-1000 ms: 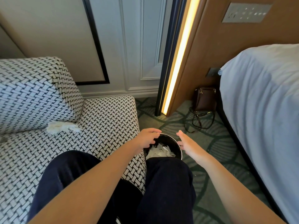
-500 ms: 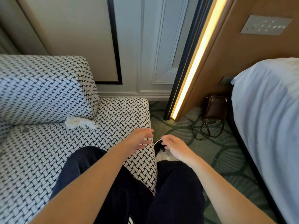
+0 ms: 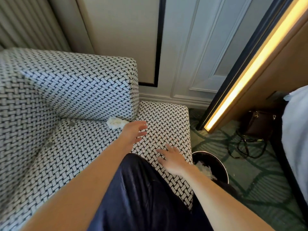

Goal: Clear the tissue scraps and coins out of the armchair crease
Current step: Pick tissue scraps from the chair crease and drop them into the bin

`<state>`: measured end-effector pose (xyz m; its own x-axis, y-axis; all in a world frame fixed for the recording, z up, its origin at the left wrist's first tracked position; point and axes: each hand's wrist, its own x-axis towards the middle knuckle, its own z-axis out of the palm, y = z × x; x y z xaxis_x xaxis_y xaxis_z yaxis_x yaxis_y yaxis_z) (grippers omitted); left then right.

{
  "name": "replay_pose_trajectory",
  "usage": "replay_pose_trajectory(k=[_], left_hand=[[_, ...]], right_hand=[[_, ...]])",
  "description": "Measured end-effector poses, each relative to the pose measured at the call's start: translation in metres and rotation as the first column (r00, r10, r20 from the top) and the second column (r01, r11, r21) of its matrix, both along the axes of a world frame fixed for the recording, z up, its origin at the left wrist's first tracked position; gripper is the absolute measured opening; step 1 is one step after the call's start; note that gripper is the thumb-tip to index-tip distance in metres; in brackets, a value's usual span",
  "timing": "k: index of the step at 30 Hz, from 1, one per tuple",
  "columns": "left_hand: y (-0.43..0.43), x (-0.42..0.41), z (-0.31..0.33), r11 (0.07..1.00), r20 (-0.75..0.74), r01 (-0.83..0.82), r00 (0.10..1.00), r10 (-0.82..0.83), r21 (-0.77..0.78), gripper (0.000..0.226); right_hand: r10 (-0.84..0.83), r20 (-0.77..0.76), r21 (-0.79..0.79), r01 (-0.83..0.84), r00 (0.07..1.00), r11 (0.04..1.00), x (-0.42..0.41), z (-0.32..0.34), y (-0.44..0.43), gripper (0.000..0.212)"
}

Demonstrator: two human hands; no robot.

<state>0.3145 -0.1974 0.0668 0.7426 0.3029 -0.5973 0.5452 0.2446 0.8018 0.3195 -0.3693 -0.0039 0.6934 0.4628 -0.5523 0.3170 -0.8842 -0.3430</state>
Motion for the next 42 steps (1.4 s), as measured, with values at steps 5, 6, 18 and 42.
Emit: replay_pose_trajectory(k=[5, 6, 18, 42], left_hand=[[0.035, -0.008, -0.012, 0.999, -0.049, -0.048, 0.998, 0.047, -0.011, 0.028], [0.04, -0.009, -0.014, 0.998, -0.057, -0.055, 0.997, 0.055, -0.01, 0.027], [0.069, -0.021, -0.04, 0.99, -0.117, -0.138, 0.984, 0.137, -0.001, 0.026], [0.082, 0.0, -0.071, 0.986, -0.17, -0.119, 0.976, 0.138, 0.113, 0.036]], right_hand=[[0.072, 0.04, -0.132, -0.066, 0.997, 0.989, 0.002, -0.011, 0.022, 0.051], [0.077, 0.042, -0.144, -0.07, 0.996, 0.987, 0.001, -0.013, 0.024, 0.052], [0.001, 0.123, -0.093, 0.011, 0.992, 0.996, -0.005, -0.018, 0.03, 0.067], [-0.295, 0.033, 0.411, 0.256, 0.955, 0.875, 0.03, 0.017, 0.056, 0.049]])
